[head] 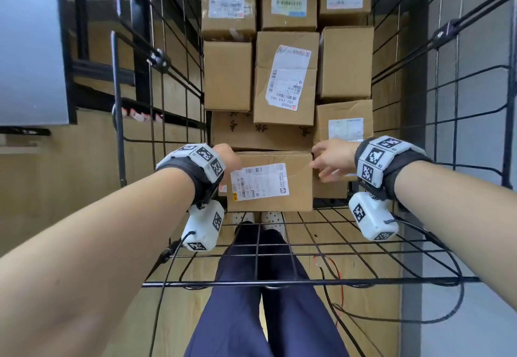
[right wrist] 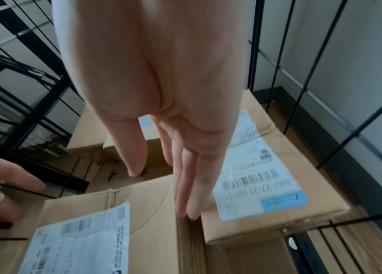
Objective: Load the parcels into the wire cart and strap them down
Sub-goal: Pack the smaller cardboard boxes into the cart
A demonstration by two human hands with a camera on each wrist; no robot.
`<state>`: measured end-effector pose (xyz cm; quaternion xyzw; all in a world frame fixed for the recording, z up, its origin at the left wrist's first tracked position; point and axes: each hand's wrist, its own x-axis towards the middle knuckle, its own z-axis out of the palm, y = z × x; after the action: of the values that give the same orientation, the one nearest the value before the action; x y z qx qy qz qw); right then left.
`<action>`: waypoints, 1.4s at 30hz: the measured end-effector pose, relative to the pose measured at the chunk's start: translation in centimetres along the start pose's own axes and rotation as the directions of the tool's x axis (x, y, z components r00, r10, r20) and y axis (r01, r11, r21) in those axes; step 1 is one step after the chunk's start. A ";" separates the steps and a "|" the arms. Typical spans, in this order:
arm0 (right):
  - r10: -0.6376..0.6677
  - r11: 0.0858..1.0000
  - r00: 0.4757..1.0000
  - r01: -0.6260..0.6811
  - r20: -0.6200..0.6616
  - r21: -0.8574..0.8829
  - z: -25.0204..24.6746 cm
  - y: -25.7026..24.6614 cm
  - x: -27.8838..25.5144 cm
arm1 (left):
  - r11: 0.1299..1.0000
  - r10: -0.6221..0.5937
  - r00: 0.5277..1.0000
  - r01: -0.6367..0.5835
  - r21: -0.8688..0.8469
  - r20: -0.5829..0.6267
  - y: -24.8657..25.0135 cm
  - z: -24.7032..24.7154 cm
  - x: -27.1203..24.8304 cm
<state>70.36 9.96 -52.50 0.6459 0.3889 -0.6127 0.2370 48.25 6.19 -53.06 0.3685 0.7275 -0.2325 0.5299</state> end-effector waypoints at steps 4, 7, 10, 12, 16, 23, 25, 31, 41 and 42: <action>-0.099 0.993 0.991 0.093 -0.089 -0.067 -1.6 -1.9 -4.6 | 0.994 0.109 0.984 -0.111 -0.003 -0.139 1.2 -2.9 -3.3; -0.211 0.977 0.953 0.197 -0.219 -0.086 -2.9 -4.0 -9.0 | 0.981 0.176 0.950 -0.192 -0.039 -0.258 2.3 -5.3 -7.5; -0.345 0.929 0.895 0.283 -0.282 -0.237 -3.3 -6.7 -13.3 | 0.949 0.259 0.887 -0.307 -0.071 -0.382 2.5 -7.8 -12.6; -0.420 0.882 0.857 0.308 -0.299 -0.358 -3.2 -8.6 -16.5 | 0.930 0.288 0.819 -0.363 -0.060 -0.497 2.0 -9.7 -16.4; -0.580 0.775 0.754 0.393 -0.310 -0.494 -2.2 -13.4 -22.6 | 0.912 0.280 0.695 -0.408 -0.041 -0.662 -0.5 -13.5 -23.2; -0.771 0.630 0.559 0.600 -0.304 -0.493 3.1 -24.3 -29.3 | 0.928 0.168 0.565 -0.367 -0.063 -0.808 -8.0 -21.3 -30.5; -0.797 0.594 0.544 0.629 -0.262 -0.502 5.2 -27.3 -29.9 | 0.930 0.136 0.555 -0.358 -0.087 -0.821 -10.6 -23.3 -31.1; -0.814 0.568 0.532 0.646 -0.233 -0.510 10.3 -36.9 -29.8 | 0.945 0.086 0.528 -0.311 -0.098 -0.845 -19.2 -30.7 -29.9; -0.754 0.649 0.607 0.629 -0.252 -0.427 18.1 -52.9 -24.4 | 0.893 0.038 0.608 -0.376 -0.246 -0.793 -30.4 -43.8 -20.8; -0.741 0.665 0.623 0.624 -0.252 -0.411 18.7 -54.0 -23.7 | 0.889 0.033 0.616 -0.377 -0.258 -0.787 -30.9 -44.7 -19.8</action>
<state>17.47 21.86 -22.71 0.5160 0.7296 -0.4487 -0.0111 0.59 13.85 -21.25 0.3979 0.8649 0.1626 0.2591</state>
